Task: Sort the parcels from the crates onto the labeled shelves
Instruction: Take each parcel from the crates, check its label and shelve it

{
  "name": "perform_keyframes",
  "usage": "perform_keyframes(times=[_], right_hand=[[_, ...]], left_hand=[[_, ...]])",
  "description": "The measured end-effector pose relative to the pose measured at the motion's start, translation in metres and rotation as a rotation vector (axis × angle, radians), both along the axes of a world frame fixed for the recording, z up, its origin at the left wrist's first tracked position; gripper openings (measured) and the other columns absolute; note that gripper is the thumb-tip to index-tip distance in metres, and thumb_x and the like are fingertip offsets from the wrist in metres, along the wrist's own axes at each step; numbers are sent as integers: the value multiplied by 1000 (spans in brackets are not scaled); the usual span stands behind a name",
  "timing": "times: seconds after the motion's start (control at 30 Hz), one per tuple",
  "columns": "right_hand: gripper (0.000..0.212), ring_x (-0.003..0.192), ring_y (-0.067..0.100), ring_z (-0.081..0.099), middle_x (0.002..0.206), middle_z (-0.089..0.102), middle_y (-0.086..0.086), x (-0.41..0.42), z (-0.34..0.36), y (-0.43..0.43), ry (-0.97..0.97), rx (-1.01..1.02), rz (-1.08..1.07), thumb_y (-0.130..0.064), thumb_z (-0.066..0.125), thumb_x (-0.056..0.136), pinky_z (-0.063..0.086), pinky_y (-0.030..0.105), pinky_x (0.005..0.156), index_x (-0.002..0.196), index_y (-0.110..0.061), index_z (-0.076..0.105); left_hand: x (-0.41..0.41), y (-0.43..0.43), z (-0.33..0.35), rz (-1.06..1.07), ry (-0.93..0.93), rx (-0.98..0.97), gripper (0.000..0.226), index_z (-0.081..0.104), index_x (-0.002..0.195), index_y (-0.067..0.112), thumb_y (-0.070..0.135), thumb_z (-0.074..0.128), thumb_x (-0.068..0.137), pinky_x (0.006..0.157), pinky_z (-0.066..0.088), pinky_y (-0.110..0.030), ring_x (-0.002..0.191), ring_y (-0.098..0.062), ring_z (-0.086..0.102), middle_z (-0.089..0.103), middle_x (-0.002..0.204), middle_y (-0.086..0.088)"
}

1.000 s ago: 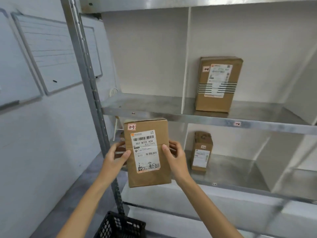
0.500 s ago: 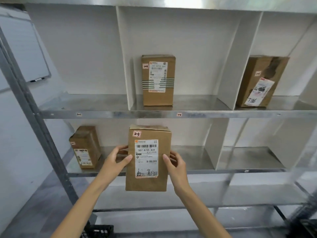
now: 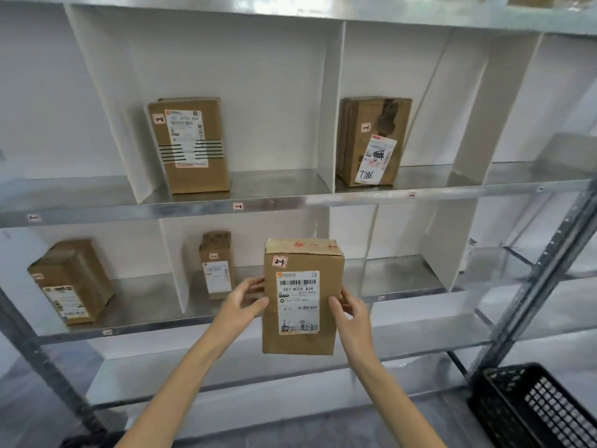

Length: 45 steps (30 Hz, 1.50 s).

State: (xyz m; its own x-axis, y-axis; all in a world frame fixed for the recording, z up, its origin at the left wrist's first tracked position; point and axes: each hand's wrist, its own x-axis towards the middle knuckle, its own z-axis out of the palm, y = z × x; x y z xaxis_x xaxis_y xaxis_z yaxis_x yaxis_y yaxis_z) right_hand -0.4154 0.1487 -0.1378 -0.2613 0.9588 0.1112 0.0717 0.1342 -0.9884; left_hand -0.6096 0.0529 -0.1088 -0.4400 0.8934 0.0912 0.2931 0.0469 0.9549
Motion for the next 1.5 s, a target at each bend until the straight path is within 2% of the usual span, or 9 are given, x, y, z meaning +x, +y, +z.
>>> perform_keyframes(times=[0.13,0.2,0.3,0.53,0.7,0.8,0.93,1.1,1.5], right_hand=[[37,98,2,55,115,52,0,60,-4,27,-11,-24,-31,-30,52,95,49,14,76,131,-22,52],[35,104,12,58,120,55,6,85,-5,39,2,-54,-48,-30,51,96,53,32,89,129,-20,54],[37,109,18,58,122,56,9,116,-5,56,-14,-87,-81,-31,51,96,50,43,96,129,-16,55],[31,115,19,54,126,55,5,152,-11,101,-13,-139,-110,-39,46,96,47,48,100,122,-24,57],[29,105,8,55,123,58,-2,150,-9,139,67,-244,-98,-53,43,92,47,39,93,111,-35,55],[50,122,20,49,134,53,-2,139,-9,172,36,-295,-73,-66,35,87,40,45,99,125,-35,47],[81,133,25,40,144,46,0,114,-7,218,-66,-356,9,-83,27,72,33,52,105,136,-36,40],[50,113,21,50,123,56,-4,87,-5,266,-102,-369,16,-79,30,77,40,51,99,108,-43,45],[34,91,12,55,92,59,-19,56,-30,342,-113,-421,22,-63,33,92,42,42,87,95,-38,56]], left_hand=[[54,36,2,-63,-5,-19,30,51,119,34,22,58,92,85,49,-21,109,0,54,58,116,15],[77,53,3,-97,-21,-19,27,53,119,31,23,55,94,78,48,-15,108,-2,56,59,116,15],[107,76,3,-118,-63,-39,24,56,119,30,28,52,95,78,49,-20,104,-4,60,62,114,12],[140,128,-3,-153,-119,-89,23,57,115,30,37,44,97,83,50,-26,99,-2,61,64,112,10],[139,169,-6,-144,-163,-100,33,59,113,21,42,37,98,91,52,-37,102,-11,63,66,110,4],[132,202,-10,-139,-229,-138,44,57,111,18,51,32,96,77,55,-28,100,-9,63,66,109,2],[126,239,-10,-107,-277,-144,58,68,81,36,70,21,80,62,48,-19,79,3,64,72,79,20],[106,289,-27,-23,-295,-237,72,56,114,15,72,22,84,53,49,-18,88,-1,60,68,105,3],[91,365,-76,132,-259,-323,75,50,110,3,70,28,85,67,44,-25,84,-16,61,64,94,-6]])
